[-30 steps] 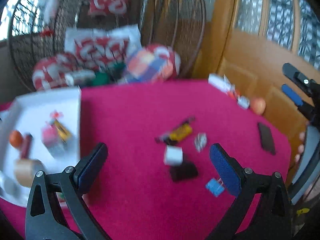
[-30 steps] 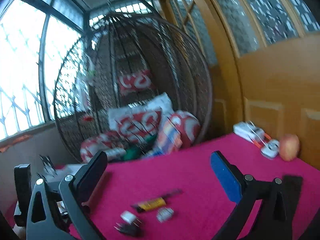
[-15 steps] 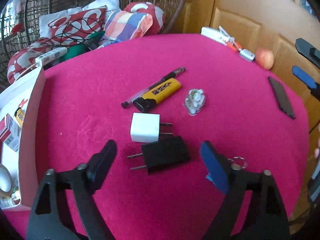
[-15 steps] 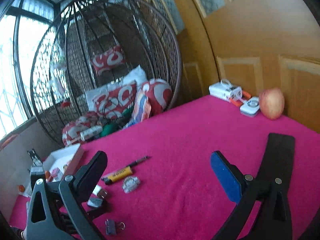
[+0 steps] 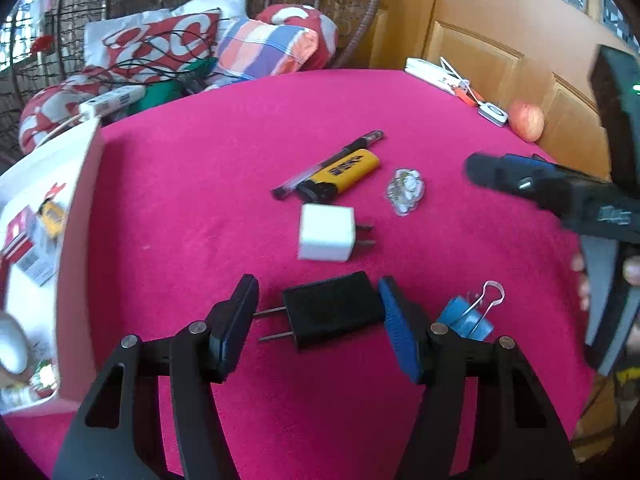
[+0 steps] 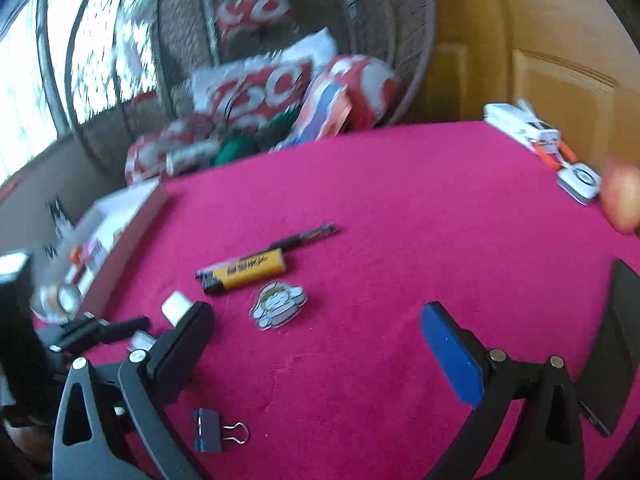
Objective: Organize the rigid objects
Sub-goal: 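Grasp the black plug with the left gripper while the right approaches the second lighter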
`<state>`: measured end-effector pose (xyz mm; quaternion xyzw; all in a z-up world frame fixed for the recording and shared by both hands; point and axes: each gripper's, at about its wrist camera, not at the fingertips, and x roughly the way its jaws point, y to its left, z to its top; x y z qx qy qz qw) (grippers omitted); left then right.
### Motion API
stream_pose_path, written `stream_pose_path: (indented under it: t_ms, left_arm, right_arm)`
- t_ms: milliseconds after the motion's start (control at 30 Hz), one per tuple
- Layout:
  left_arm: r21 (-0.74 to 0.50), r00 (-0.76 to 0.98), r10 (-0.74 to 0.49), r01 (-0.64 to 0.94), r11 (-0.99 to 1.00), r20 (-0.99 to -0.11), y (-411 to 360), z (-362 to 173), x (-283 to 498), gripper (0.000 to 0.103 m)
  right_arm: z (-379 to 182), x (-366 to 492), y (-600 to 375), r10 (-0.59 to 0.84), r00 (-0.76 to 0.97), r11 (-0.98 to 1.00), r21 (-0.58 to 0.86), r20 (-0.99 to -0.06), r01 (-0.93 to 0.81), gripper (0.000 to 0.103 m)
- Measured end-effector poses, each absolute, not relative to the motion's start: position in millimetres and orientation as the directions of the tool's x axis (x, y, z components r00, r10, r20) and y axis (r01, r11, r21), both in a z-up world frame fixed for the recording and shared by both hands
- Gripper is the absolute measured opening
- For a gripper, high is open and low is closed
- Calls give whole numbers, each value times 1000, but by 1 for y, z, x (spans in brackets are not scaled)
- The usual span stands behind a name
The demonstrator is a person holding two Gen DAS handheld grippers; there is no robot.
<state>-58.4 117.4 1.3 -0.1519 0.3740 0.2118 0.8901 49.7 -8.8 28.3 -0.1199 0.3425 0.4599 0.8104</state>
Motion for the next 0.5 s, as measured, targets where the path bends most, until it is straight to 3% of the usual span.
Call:
stream_pose_path:
  t_ms: [200, 333, 467, 500]
  left_arm:
    - [-155, 646, 256, -508, 847, -719, 122, 4, -72, 62]
    - [-160, 657, 255, -502, 850, -709, 120, 7, -72, 62]
    - [-165, 659, 251, -501, 850, -709, 119, 7, -73, 62]
    - [-166, 660, 251, -502, 849, -708, 120, 7, -72, 62]
  right_arm:
    - [12, 46, 21, 613, 322, 501, 39, -722, -864, 101]
    - [5, 44, 34, 575, 330, 485, -13, -748, -875, 76]
    - [3, 48, 39, 561, 329, 487, -19, -760, -873, 64]
    - [4, 47, 39, 563, 331, 482, -24, -757, -876, 43]
